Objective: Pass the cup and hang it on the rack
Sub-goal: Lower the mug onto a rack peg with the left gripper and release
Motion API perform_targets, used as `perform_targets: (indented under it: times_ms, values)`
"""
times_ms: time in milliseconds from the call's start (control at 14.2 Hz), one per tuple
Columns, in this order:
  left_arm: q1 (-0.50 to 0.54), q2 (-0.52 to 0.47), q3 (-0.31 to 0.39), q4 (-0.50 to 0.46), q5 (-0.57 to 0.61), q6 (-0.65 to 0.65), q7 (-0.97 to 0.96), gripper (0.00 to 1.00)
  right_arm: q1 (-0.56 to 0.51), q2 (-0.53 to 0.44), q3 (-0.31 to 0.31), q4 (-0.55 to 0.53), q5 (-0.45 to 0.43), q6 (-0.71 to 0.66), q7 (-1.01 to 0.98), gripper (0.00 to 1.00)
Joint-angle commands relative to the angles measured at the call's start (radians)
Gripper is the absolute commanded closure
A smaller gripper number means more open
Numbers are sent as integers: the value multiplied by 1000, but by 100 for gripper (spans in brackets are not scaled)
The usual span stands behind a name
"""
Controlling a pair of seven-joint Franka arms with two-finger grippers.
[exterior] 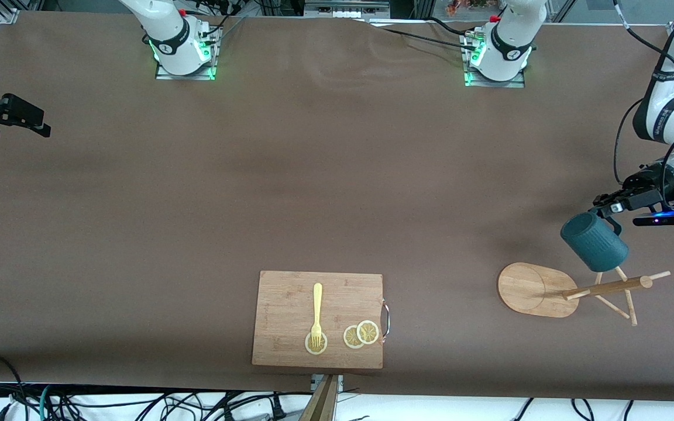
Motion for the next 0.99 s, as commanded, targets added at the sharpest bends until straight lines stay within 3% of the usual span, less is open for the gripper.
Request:
perform_targets:
  times_ms: [0, 918]
  values:
    - [13, 73, -10, 64, -31, -34, -14, 100, -12, 6, 7, 19, 4, -15, -10, 0]
    - [43, 188, -10, 148, -71, -38, -13, 100, -12, 6, 5, 19, 4, -15, -9, 0]
